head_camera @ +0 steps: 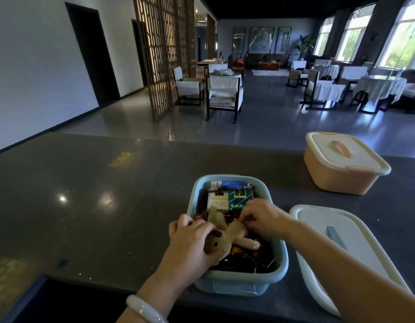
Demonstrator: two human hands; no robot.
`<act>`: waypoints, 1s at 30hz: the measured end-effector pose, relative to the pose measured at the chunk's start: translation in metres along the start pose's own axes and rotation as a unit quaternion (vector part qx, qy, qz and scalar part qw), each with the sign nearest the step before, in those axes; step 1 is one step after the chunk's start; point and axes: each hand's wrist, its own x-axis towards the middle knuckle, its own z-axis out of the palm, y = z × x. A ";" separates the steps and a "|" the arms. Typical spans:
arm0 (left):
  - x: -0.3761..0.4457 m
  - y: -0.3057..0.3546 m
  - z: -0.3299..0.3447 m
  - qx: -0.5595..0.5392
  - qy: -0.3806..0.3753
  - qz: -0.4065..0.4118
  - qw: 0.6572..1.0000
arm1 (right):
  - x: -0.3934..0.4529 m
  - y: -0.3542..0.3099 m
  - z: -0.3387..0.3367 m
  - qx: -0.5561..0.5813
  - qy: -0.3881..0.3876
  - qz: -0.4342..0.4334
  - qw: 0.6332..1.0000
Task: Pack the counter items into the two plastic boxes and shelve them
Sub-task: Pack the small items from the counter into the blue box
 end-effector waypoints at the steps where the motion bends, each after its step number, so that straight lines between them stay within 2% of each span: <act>1: 0.001 0.000 0.000 0.003 -0.003 0.004 1.000 | 0.001 -0.003 0.004 0.006 0.006 0.001 1.000; 5: 0.003 -0.002 -0.002 0.008 -0.008 0.000 1.000 | 0.001 -0.004 0.001 0.019 -0.018 0.019 0.999; 9: 0.002 -0.003 0.000 0.001 -0.015 -0.018 1.000 | 0.002 -0.004 -0.010 -0.027 -0.038 0.027 0.999; 10: 0.002 -0.003 0.000 -0.006 -0.014 -0.022 1.000 | 0.003 -0.006 -0.014 -0.035 -0.014 0.018 0.999; 13: 0.003 -0.006 -0.001 -0.019 -0.002 -0.031 0.999 | 0.007 -0.007 -0.024 -0.029 0.123 -0.024 0.992; 14: 0.003 -0.007 -0.001 -0.020 -0.001 -0.034 0.999 | 0.008 -0.008 -0.025 -0.023 0.134 -0.030 0.990; 15: 0.004 -0.007 -0.001 -0.019 -0.003 -0.033 0.999 | 0.007 -0.008 -0.024 -0.021 0.105 -0.026 0.994; 18: 0.007 -0.005 -0.001 0.003 -0.019 -0.025 1.000 | 0.005 -0.001 -0.015 -0.020 -0.084 0.016 0.996; 19: 0.008 -0.004 -0.001 0.008 -0.022 -0.026 0.999 | 0.004 0.002 -0.014 -0.007 -0.121 0.031 0.992; 24: 0.011 -0.006 0.002 0.007 -0.048 -0.044 0.998 | 0.009 0.011 -0.019 0.120 -0.150 0.096 0.977; 30: 0.011 -0.006 0.004 -0.019 -0.062 -0.055 0.996 | 0.012 0.012 -0.010 0.098 -0.132 0.096 0.982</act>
